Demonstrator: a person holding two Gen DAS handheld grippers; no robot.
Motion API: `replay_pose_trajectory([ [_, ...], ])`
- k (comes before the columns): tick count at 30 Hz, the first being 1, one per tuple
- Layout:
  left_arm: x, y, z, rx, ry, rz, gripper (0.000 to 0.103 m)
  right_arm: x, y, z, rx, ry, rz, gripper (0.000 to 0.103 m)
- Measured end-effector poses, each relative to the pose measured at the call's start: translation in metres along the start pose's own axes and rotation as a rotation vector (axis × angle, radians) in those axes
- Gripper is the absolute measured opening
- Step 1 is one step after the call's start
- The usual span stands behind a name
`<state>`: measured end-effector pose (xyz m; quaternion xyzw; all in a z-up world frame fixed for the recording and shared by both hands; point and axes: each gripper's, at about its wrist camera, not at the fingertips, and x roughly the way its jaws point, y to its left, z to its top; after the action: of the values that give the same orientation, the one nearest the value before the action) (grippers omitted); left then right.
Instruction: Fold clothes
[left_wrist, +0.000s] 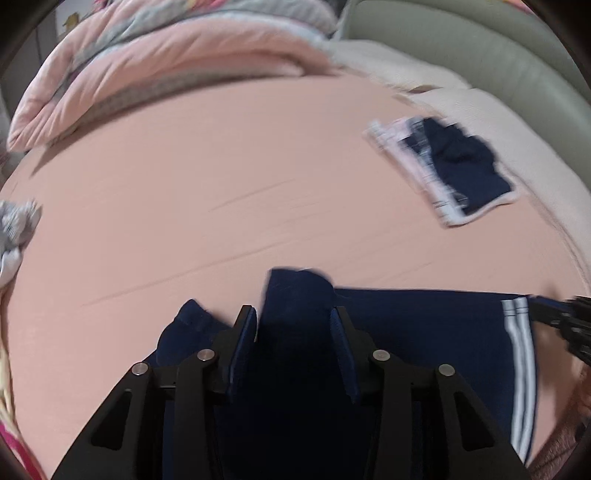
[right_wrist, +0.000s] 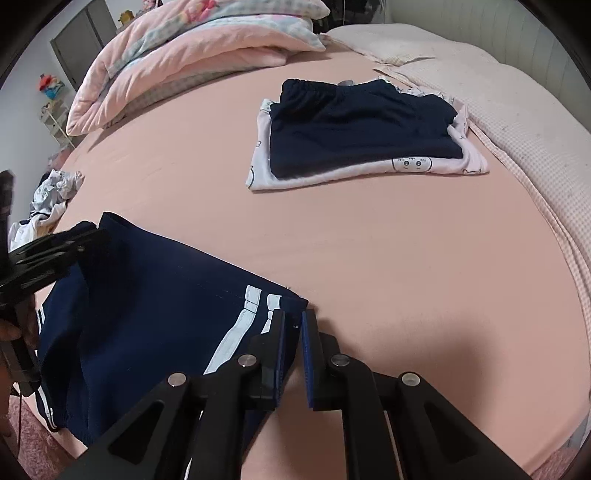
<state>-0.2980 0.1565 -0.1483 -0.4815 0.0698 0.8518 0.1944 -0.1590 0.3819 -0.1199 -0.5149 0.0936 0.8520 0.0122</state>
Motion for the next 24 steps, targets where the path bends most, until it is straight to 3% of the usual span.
replay_pose_trajectory([
  [6, 0.007, 0.011, -0.005, 0.044, 0.033, 0.105, 0.039, -0.006, 0.003, 0.003, -0.051, -0.033, -0.065, 0.016],
  [10, -0.002, 0.017, -0.004, 0.034, -0.004, 0.01, 0.039, -0.004, 0.008, 0.005, -0.06, -0.011, 0.01, 0.026],
  [14, -0.013, 0.009, -0.005, 0.077, -0.046, -0.002, 0.039, 0.001, 0.008, 0.004, -0.077, -0.005, -0.066, 0.03],
  [18, -0.023, 0.013, -0.012, 0.025, -0.074, -0.035, 0.039, 0.007, 0.008, 0.003, -0.095, 0.0, -0.148, 0.025],
  [24, -0.02, 0.01, -0.016, 0.095, -0.042, 0.003, 0.039, 0.015, 0.008, 0.001, -0.121, 0.008, -0.27, 0.02],
])
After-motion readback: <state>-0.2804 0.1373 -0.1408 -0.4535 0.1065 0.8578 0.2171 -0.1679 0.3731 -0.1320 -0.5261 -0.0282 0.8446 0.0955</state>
